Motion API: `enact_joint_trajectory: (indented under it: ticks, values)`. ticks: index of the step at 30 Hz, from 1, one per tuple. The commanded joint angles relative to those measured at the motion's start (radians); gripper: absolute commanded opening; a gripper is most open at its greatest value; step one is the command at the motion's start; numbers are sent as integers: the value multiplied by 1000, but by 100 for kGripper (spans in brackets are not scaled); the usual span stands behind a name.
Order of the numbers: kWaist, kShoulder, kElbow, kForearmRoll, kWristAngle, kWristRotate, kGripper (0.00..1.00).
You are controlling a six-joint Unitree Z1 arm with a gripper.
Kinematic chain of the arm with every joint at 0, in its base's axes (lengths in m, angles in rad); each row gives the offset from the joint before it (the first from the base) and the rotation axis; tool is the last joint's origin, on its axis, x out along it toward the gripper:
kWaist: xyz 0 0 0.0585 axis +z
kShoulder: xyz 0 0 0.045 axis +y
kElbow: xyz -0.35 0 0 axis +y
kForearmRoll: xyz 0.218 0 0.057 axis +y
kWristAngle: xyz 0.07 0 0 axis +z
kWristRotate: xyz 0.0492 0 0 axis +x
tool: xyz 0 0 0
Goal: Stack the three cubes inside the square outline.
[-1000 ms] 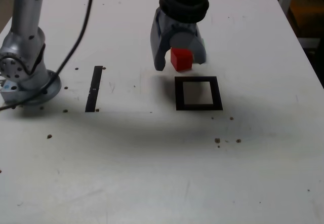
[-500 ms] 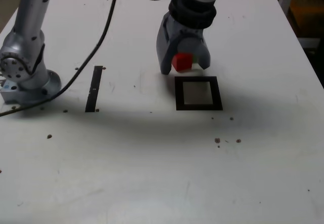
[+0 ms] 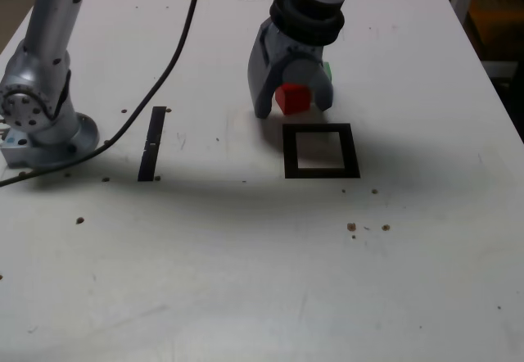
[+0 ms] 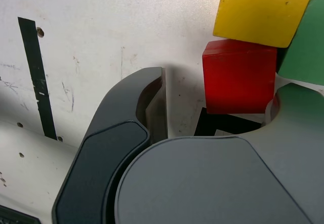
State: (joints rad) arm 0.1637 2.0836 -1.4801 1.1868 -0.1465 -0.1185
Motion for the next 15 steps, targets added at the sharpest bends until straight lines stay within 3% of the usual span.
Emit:
enact_joint_trajectory:
  ticks: [1,8,15]
  values:
    - [6,14,-6,1,-5,7,77]
    - [15,31,-8,-1,-8,17,75]
    - [34,35,9,-21,-8,38,60]
